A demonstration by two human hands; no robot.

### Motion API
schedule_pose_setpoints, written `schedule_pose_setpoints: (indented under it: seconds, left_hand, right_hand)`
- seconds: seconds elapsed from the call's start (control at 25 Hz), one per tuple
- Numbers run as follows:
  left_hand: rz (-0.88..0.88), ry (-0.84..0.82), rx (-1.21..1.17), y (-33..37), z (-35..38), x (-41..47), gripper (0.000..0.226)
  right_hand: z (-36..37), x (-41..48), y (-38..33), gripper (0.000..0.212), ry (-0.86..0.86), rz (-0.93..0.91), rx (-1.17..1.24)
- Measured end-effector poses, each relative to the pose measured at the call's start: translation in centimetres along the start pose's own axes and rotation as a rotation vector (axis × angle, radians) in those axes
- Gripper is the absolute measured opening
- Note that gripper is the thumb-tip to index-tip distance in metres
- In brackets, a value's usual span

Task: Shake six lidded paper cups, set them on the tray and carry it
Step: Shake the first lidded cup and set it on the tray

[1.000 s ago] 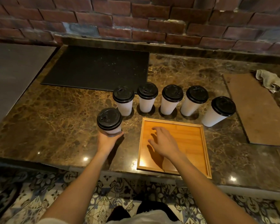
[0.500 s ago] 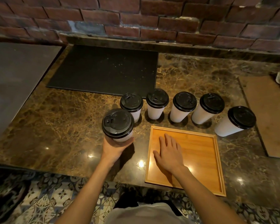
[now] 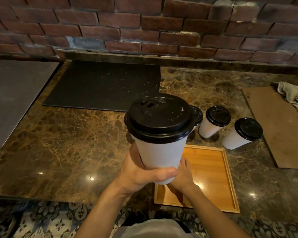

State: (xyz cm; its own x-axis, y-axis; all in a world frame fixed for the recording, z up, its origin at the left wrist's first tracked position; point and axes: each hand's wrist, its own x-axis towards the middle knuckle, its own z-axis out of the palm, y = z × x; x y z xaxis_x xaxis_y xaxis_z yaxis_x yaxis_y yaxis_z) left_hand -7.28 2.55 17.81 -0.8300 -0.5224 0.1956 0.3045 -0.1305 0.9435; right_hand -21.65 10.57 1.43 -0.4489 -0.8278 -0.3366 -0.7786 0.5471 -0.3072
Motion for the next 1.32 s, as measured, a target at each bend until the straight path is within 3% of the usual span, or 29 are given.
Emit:
schedule_pose_setpoints:
  seconds: [0.12, 0.24, 0.4, 0.52, 0.68, 0.84, 0.96, 1.12, 1.24, 1.32]
  left_hand:
    - [-0.067, -0.077, -0.059, 0.5, 0.2, 0.1, 0.060]
    - [-0.093, -0.100, -0.062, 0.6, -0.1, 0.4, 0.061]
    - [-0.095, -0.087, -0.059, 0.9, -0.5, 0.6, 0.064]
    - [-0.077, -0.074, -0.015, 1.0, -0.5, 0.9, 0.062]
    - [-0.083, 0.036, 0.074, 0.6, -0.1, 1.1, 0.063]
    - [-0.062, 0.197, 0.123, -0.1, 0.8, 1.4, 0.071]
    - [-0.076, 0.238, 0.151, -0.4, 1.2, 1.9, 0.073]
    - [-0.028, 0.116, 0.145, 0.2, 0.9, 2.0, 0.077]
    - [-0.078, -0.116, 0.125, 1.4, -0.2, 2.2, 0.079]
    - [-0.109, -0.256, 0.144, 1.8, -0.5, 2.4, 0.079]
  right_hand:
    - [-2.1, -1.1, -0.5, 0.065, -0.053, 0.099, 0.335]
    - [-6.1, -0.7, -1.1, 0.053, -0.118, -0.041, 0.398]
    - [-16.1, -1.8, -3.6, 0.032, 0.177, -0.254, 0.618]
    - [-23.4, -5.5, -6.0, 0.040, 0.333, -0.455, 0.788]
    - [-27.1, -8.9, -9.3, 0.046, 0.283, -0.575, 0.573]
    - [-26.5, -9.0, -11.3, 0.071, 0.284, -0.429, 0.095]
    - [-25.6, -7.8, -11.6, 0.057, 0.383, -0.377, 0.023]
    - [-25.7, -7.2, -10.7, 0.039, 0.460, -0.601, 0.214]
    - [-26.9, -7.1, -9.7, 0.033, 0.199, -0.899, 0.382]
    - [-27.8, -7.4, -9.3, 0.032, 0.064, -0.994, 0.436]
